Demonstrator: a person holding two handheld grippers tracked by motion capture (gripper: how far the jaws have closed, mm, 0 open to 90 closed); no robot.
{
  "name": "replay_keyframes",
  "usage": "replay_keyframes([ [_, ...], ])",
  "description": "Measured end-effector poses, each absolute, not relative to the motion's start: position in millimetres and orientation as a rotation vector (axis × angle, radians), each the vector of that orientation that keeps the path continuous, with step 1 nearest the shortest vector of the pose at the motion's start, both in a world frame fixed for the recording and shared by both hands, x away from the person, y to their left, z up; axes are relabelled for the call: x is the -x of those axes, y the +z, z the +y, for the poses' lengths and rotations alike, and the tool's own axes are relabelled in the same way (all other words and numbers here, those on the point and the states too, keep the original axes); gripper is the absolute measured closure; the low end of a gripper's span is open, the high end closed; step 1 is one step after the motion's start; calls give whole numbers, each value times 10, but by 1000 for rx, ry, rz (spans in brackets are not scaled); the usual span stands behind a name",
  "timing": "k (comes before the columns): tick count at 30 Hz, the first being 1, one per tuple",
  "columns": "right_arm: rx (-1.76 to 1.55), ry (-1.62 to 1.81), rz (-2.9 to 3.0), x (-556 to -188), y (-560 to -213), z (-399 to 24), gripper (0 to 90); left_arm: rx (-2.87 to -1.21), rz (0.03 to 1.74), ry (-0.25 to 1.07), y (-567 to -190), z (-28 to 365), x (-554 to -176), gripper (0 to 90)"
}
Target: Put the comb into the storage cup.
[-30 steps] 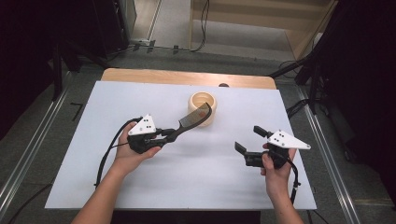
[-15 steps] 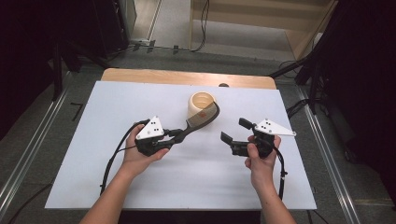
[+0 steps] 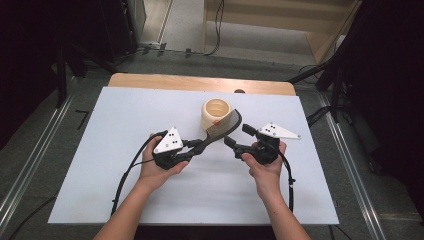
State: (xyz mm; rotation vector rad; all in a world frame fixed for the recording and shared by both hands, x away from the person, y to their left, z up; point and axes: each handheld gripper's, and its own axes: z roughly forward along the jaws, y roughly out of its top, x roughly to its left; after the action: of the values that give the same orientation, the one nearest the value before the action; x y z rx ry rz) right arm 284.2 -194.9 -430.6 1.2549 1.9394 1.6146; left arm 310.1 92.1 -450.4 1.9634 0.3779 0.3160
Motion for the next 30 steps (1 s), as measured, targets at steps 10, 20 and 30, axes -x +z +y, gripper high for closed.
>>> replay_keyframes([
  [10,-1361,1622,1908,-2919,-4324,-1842,249,-1943,375,322,-4529,837,-3058,723],
  [20,-1460,1668,1886,-2976,-4378,-1838,427,-1937,362,338,-4551,754,-3032,722],
  [30,-1469,1764,1918,-2980,-4417,-1814,623,-1939,346,358,-4590,700,-3003,722],
])
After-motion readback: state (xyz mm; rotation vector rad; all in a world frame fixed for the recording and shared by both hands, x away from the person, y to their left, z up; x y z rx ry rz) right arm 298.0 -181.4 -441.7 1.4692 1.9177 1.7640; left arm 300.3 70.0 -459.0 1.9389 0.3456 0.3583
